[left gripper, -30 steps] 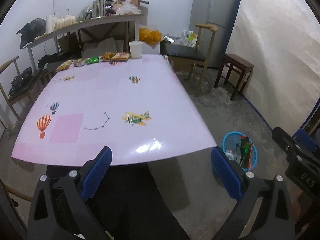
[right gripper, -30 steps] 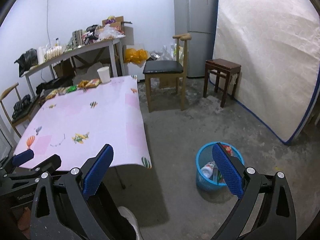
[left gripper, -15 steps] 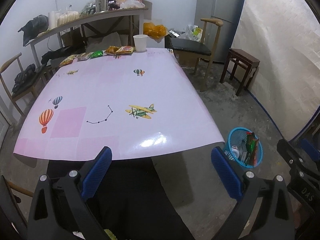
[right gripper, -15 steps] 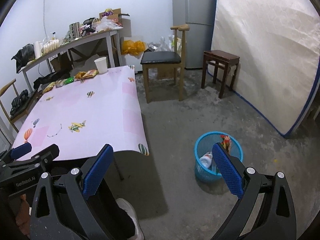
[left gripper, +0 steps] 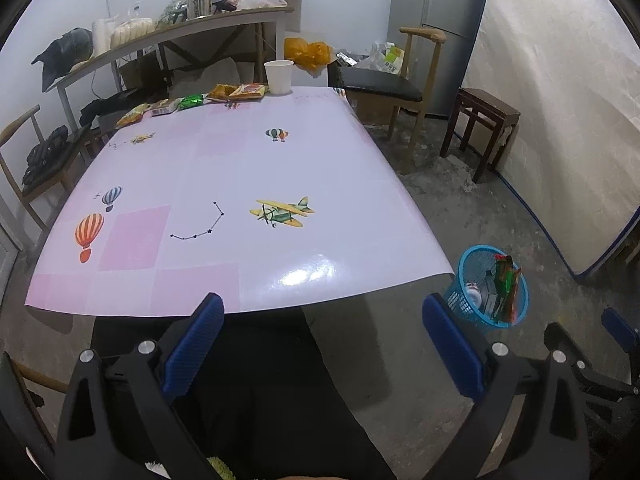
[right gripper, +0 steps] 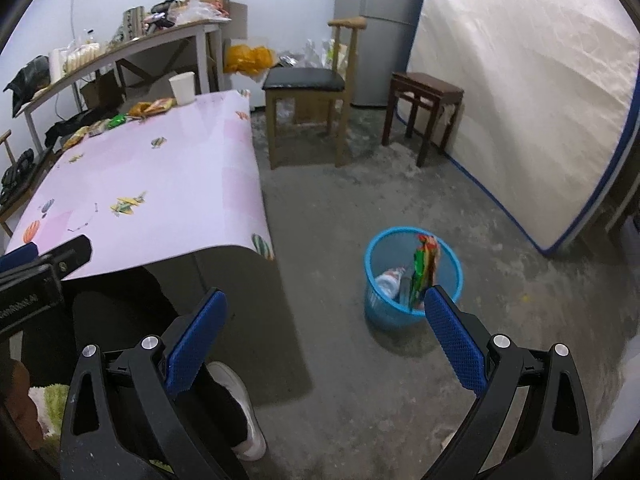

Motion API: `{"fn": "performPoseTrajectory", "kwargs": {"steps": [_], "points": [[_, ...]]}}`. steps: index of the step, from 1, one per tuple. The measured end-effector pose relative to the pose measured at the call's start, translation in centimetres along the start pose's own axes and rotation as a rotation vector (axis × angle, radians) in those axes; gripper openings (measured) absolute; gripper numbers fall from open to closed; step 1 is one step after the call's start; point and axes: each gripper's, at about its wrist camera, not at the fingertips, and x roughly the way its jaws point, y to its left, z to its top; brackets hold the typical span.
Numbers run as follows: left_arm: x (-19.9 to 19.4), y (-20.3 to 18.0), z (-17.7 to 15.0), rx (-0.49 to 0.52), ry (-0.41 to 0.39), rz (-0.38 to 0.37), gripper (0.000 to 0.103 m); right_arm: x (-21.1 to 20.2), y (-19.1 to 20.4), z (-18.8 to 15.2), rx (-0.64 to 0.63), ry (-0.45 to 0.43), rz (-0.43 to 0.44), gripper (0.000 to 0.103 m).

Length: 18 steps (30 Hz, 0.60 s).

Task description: Collect trash

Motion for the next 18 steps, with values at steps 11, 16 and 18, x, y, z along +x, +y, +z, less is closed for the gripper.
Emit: {"fn": "performPoseTrajectory", "kwargs": {"steps": [11,16,18], "points": [[-0.9,0.8,0.1,0.009,-0.009,0.038,0.097,-0.6,-0.7,-0.3,0.034,-0.014,-0.019,0.095],[-1.2,1.8,0.1,-0.012,-0.006,0.053,0.097,-0.7,-0.4,0.1,0.027,-0.025,0.001,0.095],[-1.4,2.3,0.0,-0.012,-0.006,0.060,0.097,-0.9,0.0,0.2,0.020,-0.032,0.009,0.095]]}}
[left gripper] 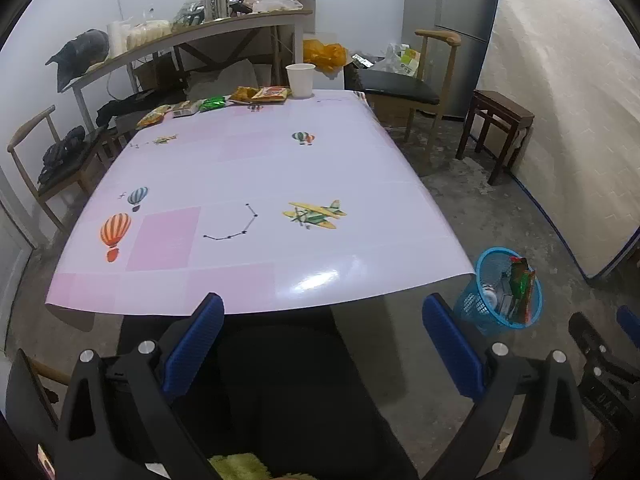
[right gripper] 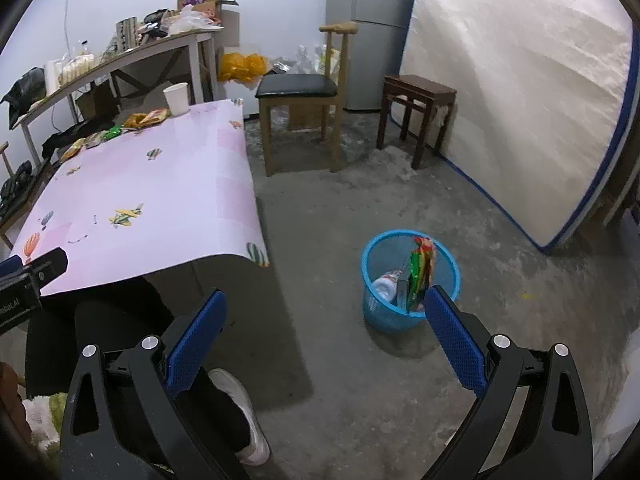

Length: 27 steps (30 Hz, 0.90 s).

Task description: Collect trash

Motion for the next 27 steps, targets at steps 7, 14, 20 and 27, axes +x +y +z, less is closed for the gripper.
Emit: {"fn": "performPoseTrajectory", "kwargs": {"steps": [7,14,20,27], "points": [[0.2,2.2,-0.4,-0.033,0.015,0.042,0.097,0.0,1.7,0.5,-0.016,-0.011,0.043,0.095],[0.0,2.9,-0.2,-0.052,0.008,0.049,0.097,0.0,2.9,0.5,-0.043,-0.007,0.039,0.095],[0.0,2.9,-0.2,-0.052,0.007,0.049,0.097,0.1,3.0,0.5,-0.039,-0.001,0.030,0.095],[0.1,3.1,0.0,-0.053,0.013,0.050,0.097,0.1,3.1,0.6,-0.045,-0.006,0.028,0.095]]}}
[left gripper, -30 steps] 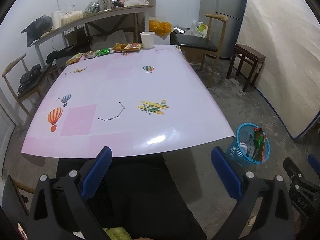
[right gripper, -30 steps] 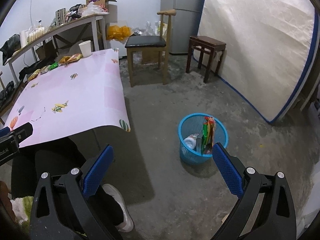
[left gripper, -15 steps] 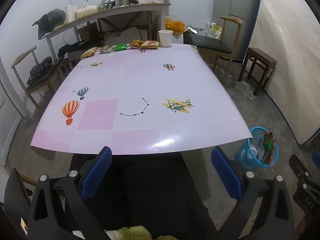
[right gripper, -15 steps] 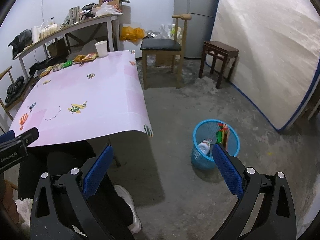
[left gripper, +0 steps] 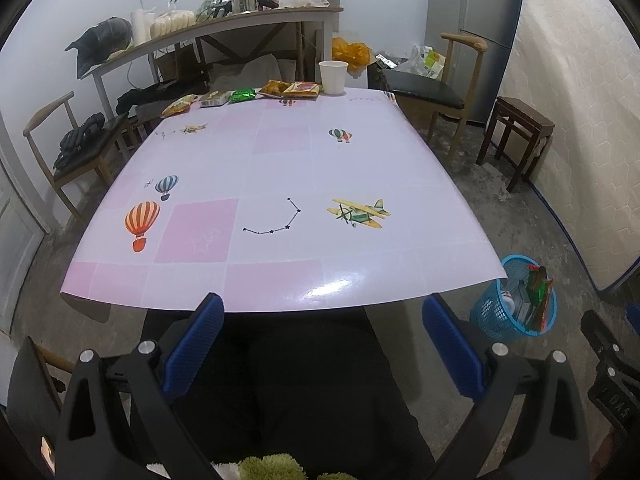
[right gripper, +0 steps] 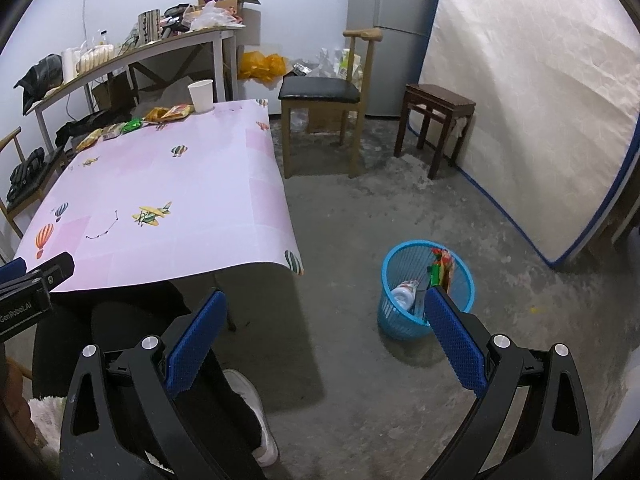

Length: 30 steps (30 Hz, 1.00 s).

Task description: Collect trash

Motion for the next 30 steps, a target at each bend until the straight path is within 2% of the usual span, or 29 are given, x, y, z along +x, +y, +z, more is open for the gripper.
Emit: {"fn": "performPoseTrajectory", "kwargs": {"steps": [30], "points": [[1.1,0.0,-0.2,0.047,0.034,0.007,0.097,0.2,-1.8,0.4,-0.002,0.003,-0.044,0.095]]}}
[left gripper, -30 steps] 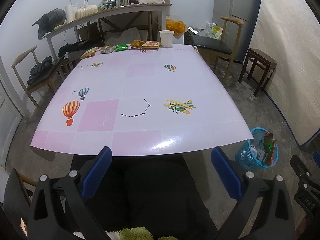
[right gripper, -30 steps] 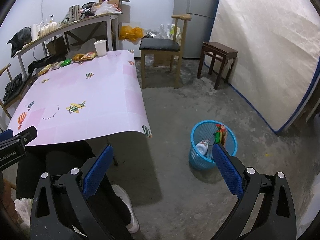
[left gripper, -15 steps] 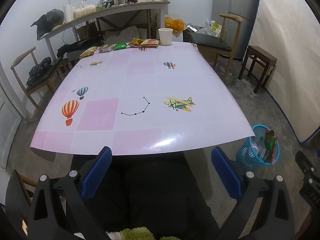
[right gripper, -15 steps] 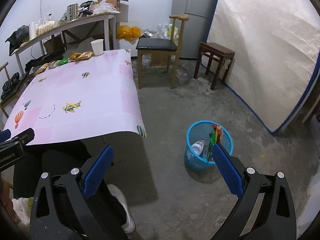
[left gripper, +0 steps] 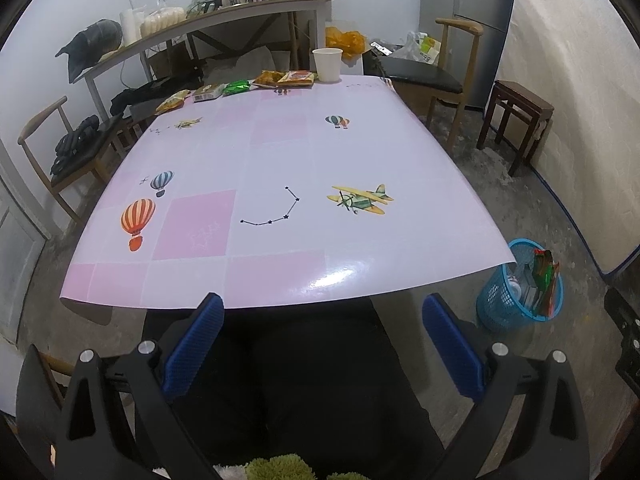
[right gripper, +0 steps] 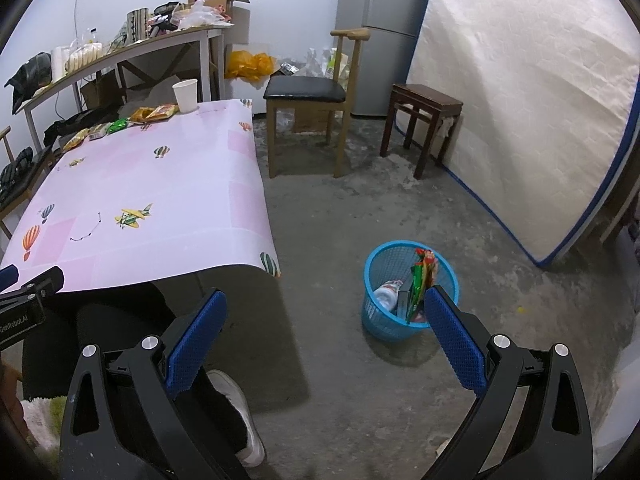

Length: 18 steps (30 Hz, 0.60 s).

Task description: Collect trash

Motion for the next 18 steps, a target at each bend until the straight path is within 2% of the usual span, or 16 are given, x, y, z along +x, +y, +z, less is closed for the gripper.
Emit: {"fn": "performPoseTrajectory", "kwargs": {"steps": [18], "points": [[-0.04,-0.17,-0.05,0.000,0.001,0.001,0.097,0.19,-0.03,-0.06,0.000,0.005,0.002,0.095]]}}
